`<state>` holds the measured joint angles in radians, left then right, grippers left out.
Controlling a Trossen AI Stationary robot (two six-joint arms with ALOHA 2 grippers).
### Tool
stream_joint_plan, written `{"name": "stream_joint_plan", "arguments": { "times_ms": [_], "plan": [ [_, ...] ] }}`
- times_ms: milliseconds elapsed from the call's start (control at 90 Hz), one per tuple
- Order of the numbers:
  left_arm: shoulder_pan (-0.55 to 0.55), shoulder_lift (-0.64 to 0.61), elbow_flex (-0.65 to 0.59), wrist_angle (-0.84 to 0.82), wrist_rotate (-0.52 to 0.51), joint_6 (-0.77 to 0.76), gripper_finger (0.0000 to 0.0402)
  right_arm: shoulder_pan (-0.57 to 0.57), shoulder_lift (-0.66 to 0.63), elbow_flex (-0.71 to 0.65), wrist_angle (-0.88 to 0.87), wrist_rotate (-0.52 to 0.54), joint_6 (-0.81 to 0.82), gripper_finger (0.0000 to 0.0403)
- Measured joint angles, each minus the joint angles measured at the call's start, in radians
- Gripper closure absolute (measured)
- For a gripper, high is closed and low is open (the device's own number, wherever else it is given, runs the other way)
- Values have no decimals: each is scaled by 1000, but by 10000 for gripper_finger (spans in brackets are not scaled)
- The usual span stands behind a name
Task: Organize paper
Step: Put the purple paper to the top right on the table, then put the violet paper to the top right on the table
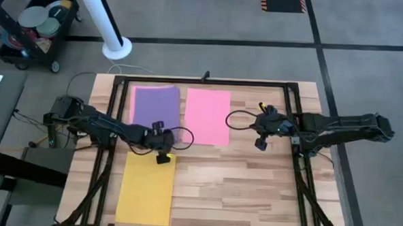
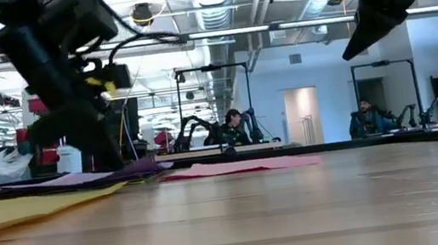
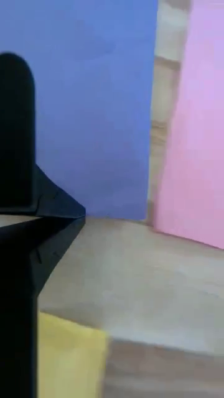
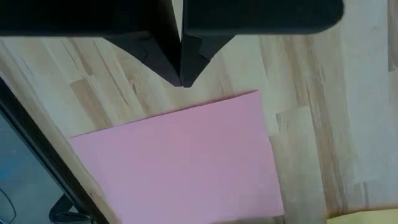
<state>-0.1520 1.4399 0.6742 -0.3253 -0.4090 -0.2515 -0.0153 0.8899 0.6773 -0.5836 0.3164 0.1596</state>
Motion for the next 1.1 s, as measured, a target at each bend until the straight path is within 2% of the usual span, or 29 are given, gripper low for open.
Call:
{"name": "stream_joint_plan", "arguments": {
  "times_ms": [300,422,567,667,778,1100],
  "plan": [
    [36,1,88,283,56,96,401,0,0,0,0,0,-3,403],
    [55,1,110,348,96,123,401,0,0,0,0,0,-2,403],
    [60,1,121,259,94,124,401,0,0,0,0,0,-2,403],
    [47,2,121,131,152,127,400,0,0,0,-1,0,-2,403],
    [11,2,121,42,161,93,387,0,0,0,-3,0,-2,403],
    [-74,26,121,-26,-12,143,316,0,0,0,-1,0,-1,403]
  ]
}}
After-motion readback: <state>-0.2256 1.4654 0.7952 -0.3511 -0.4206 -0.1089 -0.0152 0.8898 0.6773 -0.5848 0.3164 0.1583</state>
